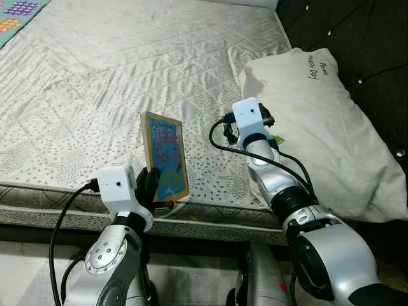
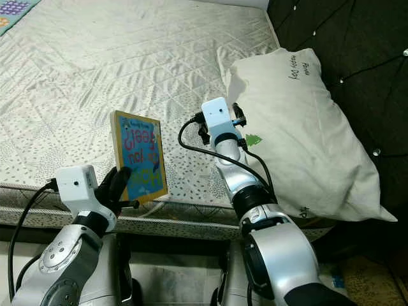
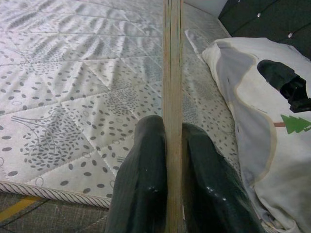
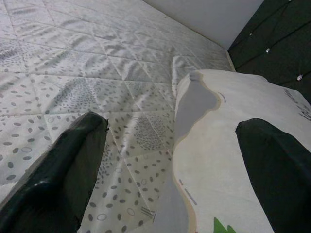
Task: Clean up the room
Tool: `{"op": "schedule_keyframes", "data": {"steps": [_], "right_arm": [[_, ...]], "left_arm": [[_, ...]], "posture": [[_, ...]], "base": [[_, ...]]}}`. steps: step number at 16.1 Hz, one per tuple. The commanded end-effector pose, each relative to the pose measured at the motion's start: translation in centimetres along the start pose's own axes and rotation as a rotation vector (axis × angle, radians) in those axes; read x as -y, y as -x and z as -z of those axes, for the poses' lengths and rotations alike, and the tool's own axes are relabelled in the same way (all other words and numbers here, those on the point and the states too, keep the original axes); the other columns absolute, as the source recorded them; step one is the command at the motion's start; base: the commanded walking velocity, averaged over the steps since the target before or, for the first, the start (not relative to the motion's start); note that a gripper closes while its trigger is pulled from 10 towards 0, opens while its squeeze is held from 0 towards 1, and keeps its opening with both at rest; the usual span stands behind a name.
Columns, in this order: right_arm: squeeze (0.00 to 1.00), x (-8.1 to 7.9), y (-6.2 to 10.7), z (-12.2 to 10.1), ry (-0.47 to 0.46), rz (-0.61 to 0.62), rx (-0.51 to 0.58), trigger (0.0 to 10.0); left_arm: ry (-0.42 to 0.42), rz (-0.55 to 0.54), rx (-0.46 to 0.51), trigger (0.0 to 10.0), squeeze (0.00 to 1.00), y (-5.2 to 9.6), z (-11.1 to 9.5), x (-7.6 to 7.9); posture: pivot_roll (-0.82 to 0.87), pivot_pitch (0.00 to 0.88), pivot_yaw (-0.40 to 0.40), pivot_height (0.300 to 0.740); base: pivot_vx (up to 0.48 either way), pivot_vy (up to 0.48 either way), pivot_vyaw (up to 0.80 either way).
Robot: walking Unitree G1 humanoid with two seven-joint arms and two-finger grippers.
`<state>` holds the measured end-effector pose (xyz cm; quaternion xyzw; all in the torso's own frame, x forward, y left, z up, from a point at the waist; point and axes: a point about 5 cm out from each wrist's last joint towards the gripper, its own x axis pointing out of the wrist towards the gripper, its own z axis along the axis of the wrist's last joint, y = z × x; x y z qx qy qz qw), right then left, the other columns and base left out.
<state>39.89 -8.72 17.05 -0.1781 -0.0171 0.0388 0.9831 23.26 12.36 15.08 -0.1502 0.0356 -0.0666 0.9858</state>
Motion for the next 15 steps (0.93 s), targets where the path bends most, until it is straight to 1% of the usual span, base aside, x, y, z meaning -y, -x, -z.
{"op": "schedule_keyframes", "data": {"steps": [1, 5, 6, 7, 8, 10, 11, 12, 13, 14, 15], "right_arm": [[0.00, 0.4, -0.1, -0.1, -0.007, 0.013, 0.000, 10.0], [0.00, 0.4, -0.1, -0.1, -0.007, 0.013, 0.000, 10.0], [0.00, 0.1, -0.1, -0.1, -0.015, -0.002, 0.003, 10.0], [0.00, 2.9, 1.7, 2.4, -0.172, -0.013, 0.048, 10.0], [0.00, 4.4, 2.6, 3.1, -0.224, -0.002, 0.079, 10.0], [0.00, 5.0, 2.3, 3.1, -0.212, 0.026, 0.080, 10.0], [0.00, 5.5, 2.3, 3.4, -0.215, 0.038, 0.068, 10.0], [0.00, 5.7, 2.4, 3.6, -0.219, 0.044, 0.061, 10.0], [0.00, 6.2, 2.7, 3.7, -0.220, 0.044, 0.061, 10.0], [0.00, 6.3, 2.8, 3.8, -0.219, 0.045, 0.062, 10.0], [0.00, 6.7, 3.3, 3.8, -0.222, 0.042, 0.067, 10.0]], "left_arm": [[0.000, 0.028, 0.033, 10.0, 0.00, 0.1, -0.6, 0.6], [0.000, 0.028, 0.033, 10.0, 0.00, 0.1, -0.6, 0.6], [-0.006, 0.018, 0.034, 10.0, 0.00, 0.2, -0.6, 0.4], [0.011, -0.199, 0.080, 10.0, 0.00, -0.9, -1.0, -4.2], [0.020, -0.313, 0.108, 10.0, 0.00, -0.8, -1.2, -6.5], [0.002, -0.367, 0.114, 10.0, 0.00, -0.3, -1.2, -7.4], [-0.010, -0.390, 0.119, 10.0, 0.00, -0.2, -1.3, -7.9], [-0.015, -0.395, 0.123, 10.0, 0.00, -0.2, -1.4, -8.1], [-0.014, -0.395, 0.127, 10.0, 0.00, -0.4, -1.5, -8.6], [-0.013, -0.392, 0.126, 10.0, 0.00, -0.5, -1.6, -8.8], [0.012, -0.358, 0.124, 10.0, 0.00, -1.3, -1.6, -9.0]], "posture": [[0.03, 0.134, -0.110, 0.549], [0.03, 0.134, -0.110, 0.549], [0.03, 0.134, -0.110, 0.549], [-0.05, 0.103, -0.071, 0.549], [-0.05, 0.096, -0.072, 0.549], [-0.04, 0.093, -0.074, 0.549], [-0.04, 0.091, -0.076, 0.549], [-0.04, 0.090, -0.076, 0.549], [-0.04, 0.087, -0.074, 0.549], [-0.04, 0.085, -0.073, 0.549], [-0.05, 0.084, -0.069, 0.549]], "base": [[0.000, 0.000, 0.00], [0.000, 0.000, 0.00], [0.000, 0.000, 0.00], [0.000, 0.000, 0.00], [0.000, 0.000, 0.00], [0.000, 0.000, 0.00], [0.000, 0.000, 0.00], [0.000, 0.000, 0.00], [0.000, 0.000, 0.00], [0.000, 0.000, 0.00], [0.000, 0.000, 0.00]]}}
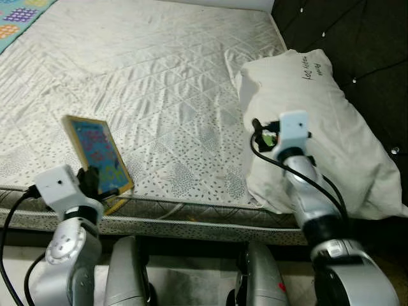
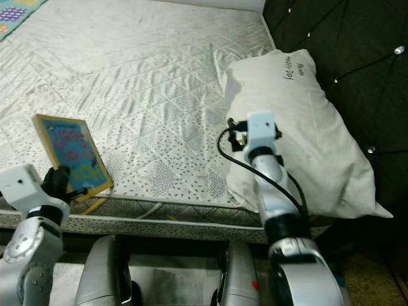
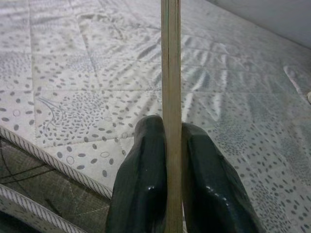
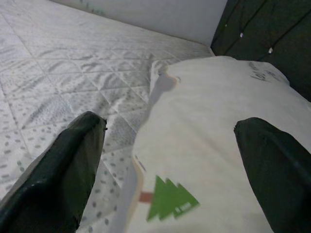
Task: Clean up the room
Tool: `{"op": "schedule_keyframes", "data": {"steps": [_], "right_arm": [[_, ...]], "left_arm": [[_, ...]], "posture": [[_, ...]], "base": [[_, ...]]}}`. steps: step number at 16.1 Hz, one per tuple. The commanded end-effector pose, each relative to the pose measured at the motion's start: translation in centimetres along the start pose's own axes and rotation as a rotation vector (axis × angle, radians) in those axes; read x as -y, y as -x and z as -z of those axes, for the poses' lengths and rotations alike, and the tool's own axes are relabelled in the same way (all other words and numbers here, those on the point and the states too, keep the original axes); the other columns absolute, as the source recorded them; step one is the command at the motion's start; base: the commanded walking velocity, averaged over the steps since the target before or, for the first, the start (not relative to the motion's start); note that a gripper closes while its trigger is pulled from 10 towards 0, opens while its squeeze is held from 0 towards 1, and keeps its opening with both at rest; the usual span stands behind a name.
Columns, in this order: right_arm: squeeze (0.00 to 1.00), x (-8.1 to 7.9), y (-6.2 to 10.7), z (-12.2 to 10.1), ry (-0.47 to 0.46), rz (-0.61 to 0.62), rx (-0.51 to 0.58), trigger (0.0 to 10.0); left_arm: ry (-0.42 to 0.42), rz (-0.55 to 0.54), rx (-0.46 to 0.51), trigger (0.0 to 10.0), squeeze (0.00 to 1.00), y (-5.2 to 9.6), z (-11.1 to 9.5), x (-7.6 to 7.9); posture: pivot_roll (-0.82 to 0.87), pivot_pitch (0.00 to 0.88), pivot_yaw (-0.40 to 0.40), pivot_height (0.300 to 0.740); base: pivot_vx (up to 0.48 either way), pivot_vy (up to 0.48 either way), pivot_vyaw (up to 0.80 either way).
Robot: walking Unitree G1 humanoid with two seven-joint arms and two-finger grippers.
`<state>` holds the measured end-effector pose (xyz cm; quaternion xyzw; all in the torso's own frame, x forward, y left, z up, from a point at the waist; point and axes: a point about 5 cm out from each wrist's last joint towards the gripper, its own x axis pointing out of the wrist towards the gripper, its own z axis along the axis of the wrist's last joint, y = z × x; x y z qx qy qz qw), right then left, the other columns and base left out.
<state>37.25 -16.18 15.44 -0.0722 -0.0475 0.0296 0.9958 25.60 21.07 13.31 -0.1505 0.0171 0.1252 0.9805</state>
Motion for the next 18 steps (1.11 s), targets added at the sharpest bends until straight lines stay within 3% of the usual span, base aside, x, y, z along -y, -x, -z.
{"op": "schedule_keyframes", "data": {"steps": [1, 5, 8, 10, 12, 14, 18], "right_arm": [[0.00, 0.8, 0.3, -0.2, -0.011, 0.012, 0.006, 10.0], [0.00, 2.1, 2.5, 0.2, 0.005, 0.012, -0.011, 10.0], [0.00, 2.7, 5.9, 0.7, 0.021, -0.022, -0.055, 10.0], [0.00, 3.0, 7.8, 0.5, 0.037, -0.034, -0.076, 10.0], [0.00, 3.1, 9.1, 0.1, 0.060, -0.051, -0.090, 10.0], [0.00, 3.2, 10.2, -0.3, 0.071, -0.055, -0.114, 10.0], [0.00, 3.2, 10.2, -1.2, 0.086, -0.043, -0.114, 10.0]], "left_arm": [[0.024, 0.056, 0.019, 10.0, 0.00, -0.8, -0.5, 0.4], [0.090, 0.169, -0.001, 10.0, 0.00, -3.3, -1.0, 2.4], [0.200, 0.221, -0.053, 10.0, 0.00, -5.1, -0.9, 3.9], [0.237, 0.264, -0.172, 10.0, 0.00, -6.2, 0.3, 5.2], [0.223, 0.310, -0.280, 10.0, 0.00, -6.8, 1.6, 6.5], [0.283, 0.355, -0.381, 10.0, 0.00, -7.3, 2.6, 8.0], [0.335, 0.498, -0.554, 10.0, 0.00, -7.4, 3.4, 11.2]], "posture": [[-0.05, 0.084, -0.069, 0.549], [-0.10, 0.089, -0.061, 0.549], [-0.15, 0.098, -0.061, 0.549], [-0.17, 0.104, -0.063, 0.549], [-0.19, 0.108, -0.063, 0.549], [-0.21, 0.112, -0.063, 0.549], [-0.23, 0.116, -0.062, 0.549]], "base": [[0.000, 0.000, 0.00], [0.000, 0.000, 0.00], [0.000, 0.000, 0.00], [0.000, 0.000, 0.00], [0.000, 0.000, 0.00], [0.000, 0.000, 0.00], [0.000, 0.000, 0.00]]}}
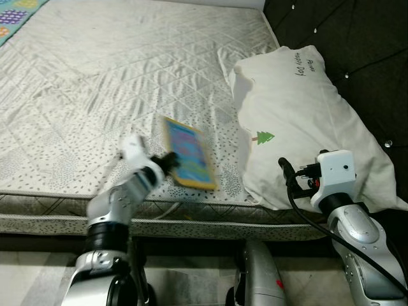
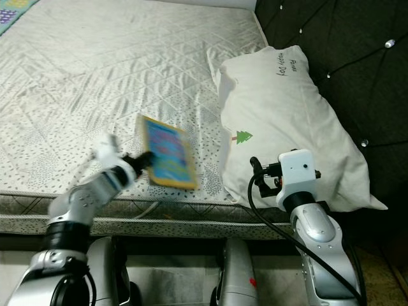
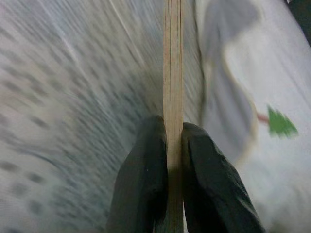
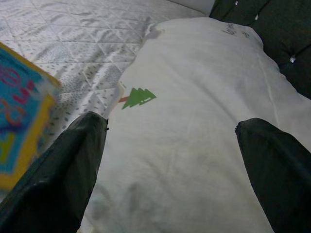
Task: Clean up the room
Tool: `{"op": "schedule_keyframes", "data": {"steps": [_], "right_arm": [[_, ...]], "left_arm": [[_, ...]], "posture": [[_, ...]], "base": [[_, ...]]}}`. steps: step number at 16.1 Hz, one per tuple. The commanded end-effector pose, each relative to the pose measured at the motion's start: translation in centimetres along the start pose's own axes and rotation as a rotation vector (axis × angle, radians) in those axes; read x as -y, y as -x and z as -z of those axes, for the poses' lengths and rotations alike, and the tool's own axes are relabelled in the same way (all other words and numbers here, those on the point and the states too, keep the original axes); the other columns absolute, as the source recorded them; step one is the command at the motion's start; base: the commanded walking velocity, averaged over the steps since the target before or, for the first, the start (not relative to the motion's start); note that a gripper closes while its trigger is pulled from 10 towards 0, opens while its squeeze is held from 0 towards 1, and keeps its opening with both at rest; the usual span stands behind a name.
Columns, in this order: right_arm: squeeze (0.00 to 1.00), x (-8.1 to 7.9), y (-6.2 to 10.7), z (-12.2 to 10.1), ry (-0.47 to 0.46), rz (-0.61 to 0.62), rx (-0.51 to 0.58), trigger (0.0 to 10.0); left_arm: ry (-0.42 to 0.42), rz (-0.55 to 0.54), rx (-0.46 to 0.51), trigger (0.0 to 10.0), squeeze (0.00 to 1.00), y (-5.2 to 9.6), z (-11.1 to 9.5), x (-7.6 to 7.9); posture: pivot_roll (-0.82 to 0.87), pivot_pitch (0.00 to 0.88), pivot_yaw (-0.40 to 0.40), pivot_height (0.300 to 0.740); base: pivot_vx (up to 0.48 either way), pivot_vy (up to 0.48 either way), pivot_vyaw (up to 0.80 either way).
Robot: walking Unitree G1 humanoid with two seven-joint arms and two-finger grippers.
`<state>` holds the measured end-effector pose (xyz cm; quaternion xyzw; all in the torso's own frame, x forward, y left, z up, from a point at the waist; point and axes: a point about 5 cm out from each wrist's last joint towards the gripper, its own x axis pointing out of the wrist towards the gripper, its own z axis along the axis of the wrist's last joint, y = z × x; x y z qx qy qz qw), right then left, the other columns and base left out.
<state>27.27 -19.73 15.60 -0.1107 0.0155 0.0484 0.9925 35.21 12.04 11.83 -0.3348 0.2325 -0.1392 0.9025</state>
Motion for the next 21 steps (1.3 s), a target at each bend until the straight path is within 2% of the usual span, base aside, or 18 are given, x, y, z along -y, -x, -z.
{"op": "schedule_keyframes", "data": {"steps": [1, 3, 5, 6, 8, 9, 10, 11, 13, 16, 19, 21], "right_arm": [[0.00, 0.2, 0.1, -0.6, 0.013, 0.009, 0.008, 10.0], [0.00, 0.0, 0.0, -0.7, 0.014, 0.007, 0.007, 10.0], [0.00, -0.1, -0.1, -0.7, 0.014, 0.006, 0.005, 10.0], [0.00, -0.1, -0.1, -0.7, 0.014, 0.006, 0.003, 10.0], [0.00, -0.1, -0.2, -0.7, 0.013, 0.009, 0.003, 10.0], [0.00, -0.1, -0.2, -0.7, 0.013, 0.009, 0.003, 10.0], [0.00, 0.0, -0.2, -0.7, 0.013, 0.013, 0.003, 10.0], [0.00, 0.0, -0.2, -0.7, 0.014, 0.016, 0.002, 10.0], [0.00, 0.2, -0.1, -0.7, 0.016, 0.021, 0.001, 10.0], [0.00, 0.2, -0.3, -0.7, 0.022, 0.025, 0.004, 10.0], [0.00, 0.1, -0.4, -0.8, 0.023, 0.021, 0.007, 10.0], [0.00, 0.0, -0.5, -0.9, 0.022, 0.019, 0.009, 10.0]], "left_arm": [[0.002, 0.064, -0.017, 10.0, 0.00, -0.3, -0.5, 1.4], [0.033, 0.129, -0.093, 10.0, 0.00, -0.5, 0.2, 2.3], [0.029, 0.164, -0.163, 10.0, 0.00, -0.5, 1.1, 2.6], [0.019, 0.169, -0.196, 10.0, 0.00, -0.5, 1.5, 2.5], [0.016, 0.126, -0.209, 10.0, 0.00, -0.7, 1.5, 1.2], [0.019, 0.130, -0.211, 10.0, 0.00, -0.7, 1.5, 1.1], [0.013, 0.103, -0.210, 10.0, 0.14, -0.7, 1.3, 0.4], [0.001, 0.085, -0.205, 10.0, 0.15, -0.7, 1.1, 0.0], [-0.004, 0.055, -0.177, 10.0, 0.12, -0.7, 0.3, -0.6], [-0.042, -0.005, -0.052, 10.0, 0.09, -0.5, -2.7, -2.0], [-0.071, -0.045, -0.015, 10.0, 0.07, -0.2, -3.8, -3.2], [-0.069, -0.052, -0.022, 10.0, 0.07, -0.2, -3.6, -3.5]], "posture": [[-0.23, 0.116, -0.062, 0.549], [-0.24, 0.118, -0.055, 0.549], [-0.24, 0.119, -0.056, 0.549], [-0.24, 0.120, -0.055, 0.549], [-0.24, 0.121, -0.054, 0.549], [-0.24, 0.121, -0.054, 0.549], [-0.24, 0.121, -0.053, 0.549], [-0.25, 0.121, -0.052, 0.549], [-0.25, 0.121, -0.052, 0.549], [-0.25, 0.119, -0.051, 0.549], [-0.25, 0.116, -0.057, 0.549], [-0.25, 0.115, -0.060, 0.549]], "base": [[0.000, 0.000, 0.00], [0.000, 0.000, 0.00], [0.000, 0.000, 0.00], [0.000, 0.000, 0.00], [0.000, 0.000, 0.00], [0.000, 0.000, 0.00], [0.000, 0.000, 0.00], [0.000, 0.000, 0.00], [0.000, 0.000, 0.00], [0.000, 0.000, 0.00], [0.000, 0.000, 0.00], [0.000, 0.000, 0.00]]}}
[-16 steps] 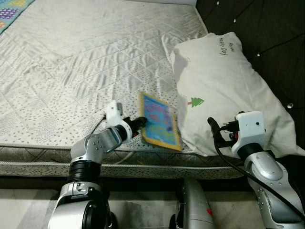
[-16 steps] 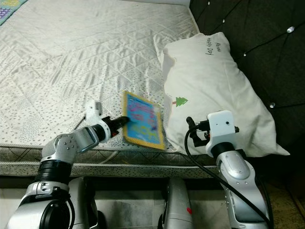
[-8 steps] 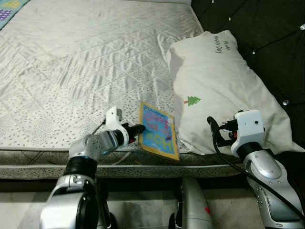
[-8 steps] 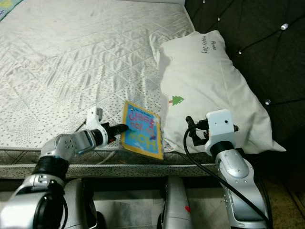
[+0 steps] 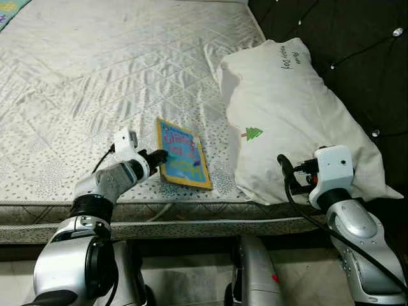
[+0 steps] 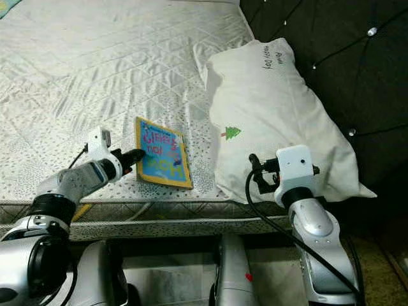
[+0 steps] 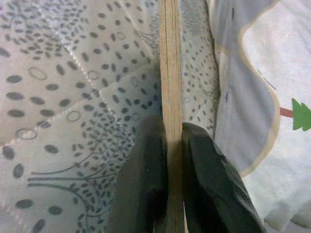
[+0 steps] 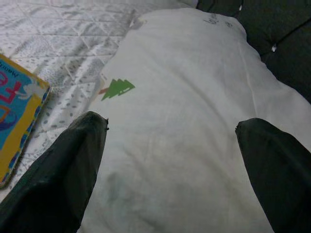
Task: Clean up the room
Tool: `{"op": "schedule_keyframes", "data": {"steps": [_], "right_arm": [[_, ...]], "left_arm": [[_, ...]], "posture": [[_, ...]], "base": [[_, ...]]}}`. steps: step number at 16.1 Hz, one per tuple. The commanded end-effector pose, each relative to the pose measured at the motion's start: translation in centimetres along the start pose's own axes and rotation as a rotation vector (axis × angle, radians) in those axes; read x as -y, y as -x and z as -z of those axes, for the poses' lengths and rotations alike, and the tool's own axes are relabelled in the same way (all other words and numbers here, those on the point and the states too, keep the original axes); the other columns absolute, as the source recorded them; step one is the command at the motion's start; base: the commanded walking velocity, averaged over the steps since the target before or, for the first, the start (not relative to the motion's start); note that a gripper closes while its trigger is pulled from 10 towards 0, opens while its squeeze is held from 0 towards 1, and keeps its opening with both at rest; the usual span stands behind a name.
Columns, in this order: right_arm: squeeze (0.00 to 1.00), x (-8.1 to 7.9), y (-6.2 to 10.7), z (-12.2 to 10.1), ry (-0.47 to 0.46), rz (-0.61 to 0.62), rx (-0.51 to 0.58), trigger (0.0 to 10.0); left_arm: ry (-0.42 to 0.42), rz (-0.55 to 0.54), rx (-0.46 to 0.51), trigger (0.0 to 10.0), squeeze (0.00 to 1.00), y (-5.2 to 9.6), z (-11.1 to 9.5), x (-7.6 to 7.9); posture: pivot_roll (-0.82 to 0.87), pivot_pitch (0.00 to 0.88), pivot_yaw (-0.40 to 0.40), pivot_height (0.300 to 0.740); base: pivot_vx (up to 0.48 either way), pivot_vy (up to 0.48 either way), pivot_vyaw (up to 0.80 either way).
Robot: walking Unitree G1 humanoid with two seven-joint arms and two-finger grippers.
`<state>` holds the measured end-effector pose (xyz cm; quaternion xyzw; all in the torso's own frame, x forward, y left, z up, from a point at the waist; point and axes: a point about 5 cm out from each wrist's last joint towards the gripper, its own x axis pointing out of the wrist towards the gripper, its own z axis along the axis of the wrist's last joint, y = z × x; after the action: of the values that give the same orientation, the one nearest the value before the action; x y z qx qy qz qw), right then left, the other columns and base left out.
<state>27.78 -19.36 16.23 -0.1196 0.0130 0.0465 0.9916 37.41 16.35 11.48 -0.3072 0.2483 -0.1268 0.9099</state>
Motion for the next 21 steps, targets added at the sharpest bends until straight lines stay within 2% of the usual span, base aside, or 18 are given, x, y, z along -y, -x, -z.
{"op": "schedule_keyframes", "data": {"steps": [1, 2, 3, 4, 7, 11, 14, 15, 16, 18, 21], "right_arm": [[0.00, 0.1, -0.1, -0.2, 0.004, 0.012, 0.007, 10.0], [0.00, 0.1, -0.1, -0.3, 0.004, 0.011, 0.008, 10.0], [0.00, 0.1, -0.2, -0.3, 0.004, 0.010, 0.010, 10.0], [0.00, 0.1, -0.3, -0.4, 0.004, 0.011, 0.012, 10.0], [0.00, 0.3, -0.4, -0.4, 0.006, 0.018, 0.014, 10.0], [0.00, 0.4, -0.5, -0.3, 0.006, 0.025, 0.013, 10.0], [0.00, 0.4, -0.5, -0.2, 0.006, 0.031, 0.016, 10.0], [0.00, 0.5, -0.6, -0.3, 0.005, 0.032, 0.017, 10.0], [0.00, 0.4, -0.7, -0.3, -0.003, 0.032, 0.020, 10.0], [0.00, -0.1, -0.9, -0.3, -0.015, 0.019, 0.022, 10.0], [0.00, -0.4, -1.0, -0.3, -0.022, 0.010, 0.025, 10.0]], "left_arm": [[-0.019, -0.013, -0.017, 10.0, 0.11, -0.1, 0.0, -0.2], [-0.014, -0.014, -0.031, 10.0, 0.16, -0.1, 0.3, -0.3], [-0.008, -0.015, -0.041, 10.0, 0.96, -0.1, 0.6, -0.4], [-0.031, -0.040, -0.046, 10.0, 1.00, -0.1, 0.6, -0.8], [-0.052, -0.082, -0.006, 10.0, 1.00, 0.3, -0.3, -1.6], [-0.108, -0.237, 0.134, 10.0, 1.00, 1.6, -2.8, -3.7], [-0.215, -0.344, 0.196, 10.0, 1.00, 2.2, -3.7, -4.6], [-0.240, -0.340, 0.203, 10.0, 1.00, 2.0, -3.7, -4.3], [-0.255, -0.265, 0.195, 10.0, 1.00, 1.0, -2.8, -2.7], [-0.267, -0.148, 0.135, 10.0, 1.00, -0.6, -0.2, -0.2], [-0.279, -0.017, 0.019, 10.0, 1.00, -1.8, 4.4, 2.7]], "posture": [[-0.25, 0.115, -0.060, 0.549], [-0.25, 0.115, -0.060, 0.549], [-0.25, 0.115, -0.060, 0.549], [-0.25, 0.110, -0.060, 0.549], [-0.25, 0.108, -0.058, 0.549], [-0.25, 0.105, -0.053, 0.549], [-0.25, 0.101, -0.051, 0.549], [-0.25, 0.101, -0.051, 0.549], [-0.25, 0.101, -0.051, 0.549], [-0.24, 0.099, -0.050, 0.549], [-0.23, 0.101, -0.047, 0.549]], "base": [[0.000, 0.000, 0.00], [0.000, 0.000, 0.00], [0.000, 0.000, 0.00], [0.000, 0.000, 0.00], [0.000, 0.000, 0.00], [0.000, 0.000, 0.00], [0.000, 0.000, 0.00], [0.000, 0.000, 0.00], [0.000, 0.000, 0.00], [0.000, 0.000, 0.00], [0.000, 0.000, 0.00]]}}
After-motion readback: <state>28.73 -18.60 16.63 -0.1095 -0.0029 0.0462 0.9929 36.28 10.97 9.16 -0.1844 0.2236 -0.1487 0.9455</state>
